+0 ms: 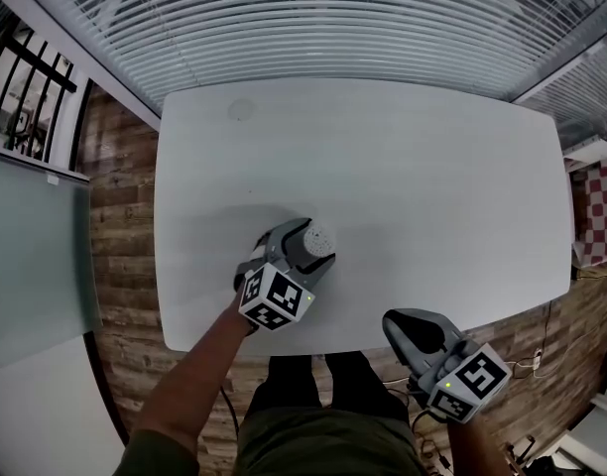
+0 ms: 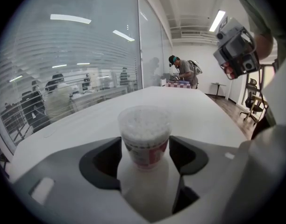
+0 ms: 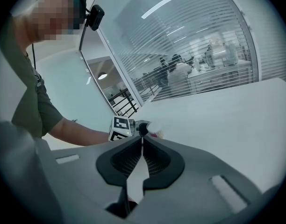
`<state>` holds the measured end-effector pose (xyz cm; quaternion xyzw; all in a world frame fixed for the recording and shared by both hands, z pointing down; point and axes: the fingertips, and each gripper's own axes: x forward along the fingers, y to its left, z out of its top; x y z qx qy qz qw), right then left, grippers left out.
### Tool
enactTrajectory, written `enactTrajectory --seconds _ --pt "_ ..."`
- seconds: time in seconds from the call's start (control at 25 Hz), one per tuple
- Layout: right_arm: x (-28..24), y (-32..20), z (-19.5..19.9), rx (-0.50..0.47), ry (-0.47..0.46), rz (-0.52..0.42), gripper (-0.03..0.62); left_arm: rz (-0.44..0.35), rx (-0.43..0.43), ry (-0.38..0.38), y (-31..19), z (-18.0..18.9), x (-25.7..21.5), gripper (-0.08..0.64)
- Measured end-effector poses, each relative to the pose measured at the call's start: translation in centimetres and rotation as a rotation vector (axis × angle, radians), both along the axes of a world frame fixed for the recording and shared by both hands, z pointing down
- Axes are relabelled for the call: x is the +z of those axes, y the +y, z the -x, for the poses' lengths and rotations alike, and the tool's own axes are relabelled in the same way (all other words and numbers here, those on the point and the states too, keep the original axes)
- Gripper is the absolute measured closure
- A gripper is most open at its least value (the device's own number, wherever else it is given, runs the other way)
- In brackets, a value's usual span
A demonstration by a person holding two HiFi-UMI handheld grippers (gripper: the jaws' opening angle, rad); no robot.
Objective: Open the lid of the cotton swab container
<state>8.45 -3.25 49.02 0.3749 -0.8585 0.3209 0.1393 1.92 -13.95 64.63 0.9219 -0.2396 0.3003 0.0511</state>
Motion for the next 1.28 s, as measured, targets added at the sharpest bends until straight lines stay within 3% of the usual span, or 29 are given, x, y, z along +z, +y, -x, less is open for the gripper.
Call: enactTrajectory --seconds 0.68,1.2,1.28 --pt "-0.7 -0.5 0.1 0.013 -0.005 -0.016 0.578 0.007 0.011 -0.009 0.1 -0.2 -0.1 0.290" --pt "-6.1 -3.9 1.2 -0.013 -0.010 -0.160 0.577 -0.017 0.012 -0.014 1.0 -1.1 -9.3 0.290" --pt "-7.3 -4.3 1.4 -0.036 0.001 -0.194 0.545 -0.021 0.017 -0.019 1.3 -1.2 -11.1 0.291"
